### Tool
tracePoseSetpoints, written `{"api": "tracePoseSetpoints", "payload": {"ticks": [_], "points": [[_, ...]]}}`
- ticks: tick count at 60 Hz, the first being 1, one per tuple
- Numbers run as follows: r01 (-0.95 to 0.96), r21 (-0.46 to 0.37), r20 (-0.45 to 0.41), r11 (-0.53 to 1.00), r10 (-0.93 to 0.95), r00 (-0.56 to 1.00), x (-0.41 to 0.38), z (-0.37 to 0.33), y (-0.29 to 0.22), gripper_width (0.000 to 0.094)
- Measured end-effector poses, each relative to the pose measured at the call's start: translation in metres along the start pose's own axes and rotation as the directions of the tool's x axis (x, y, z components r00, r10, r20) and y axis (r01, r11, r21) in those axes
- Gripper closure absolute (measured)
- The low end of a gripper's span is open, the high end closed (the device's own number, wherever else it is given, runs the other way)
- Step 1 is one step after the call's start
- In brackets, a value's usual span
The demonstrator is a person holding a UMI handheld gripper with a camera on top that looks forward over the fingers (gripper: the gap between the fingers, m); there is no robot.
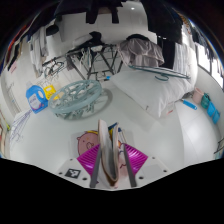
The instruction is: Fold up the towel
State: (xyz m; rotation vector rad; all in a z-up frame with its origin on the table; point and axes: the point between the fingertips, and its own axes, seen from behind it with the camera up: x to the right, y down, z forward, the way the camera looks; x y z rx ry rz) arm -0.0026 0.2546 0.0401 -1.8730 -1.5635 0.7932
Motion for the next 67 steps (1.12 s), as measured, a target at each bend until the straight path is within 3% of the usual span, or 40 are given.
{"api": "tracePoseSetpoints", "payload": {"ticks": [2,3,6,11,19,29,67], "points": [[0.025,0.015,-0.029,1.0,-0.025,0.999,0.006,-0.011,-0.005,0.0138],[0.042,0.023,-0.035,0.999,-0.041,0.999,0.006,-0.018,-0.009,0.006],[0.082,0.053,-0.031,0.995,-0.081,0.996,0.007,-0.04,-0.025,0.0113],[0.134,0.078,-0.018,0.988,-0.133,0.991,-0.001,-0.103,-0.036,0.0083],[0.169,0.066,-0.033,0.983,-0.167,0.985,0.0,-0.2,-0.033,0.0082],[0.155,0.055,-0.059,0.986,-0.151,0.987,0.011,-0.264,-0.019,0.0081],[0.17,0.089,-0.033,0.981,-0.168,0.985,0.002,-0.262,-0.021,0.0084]]}}
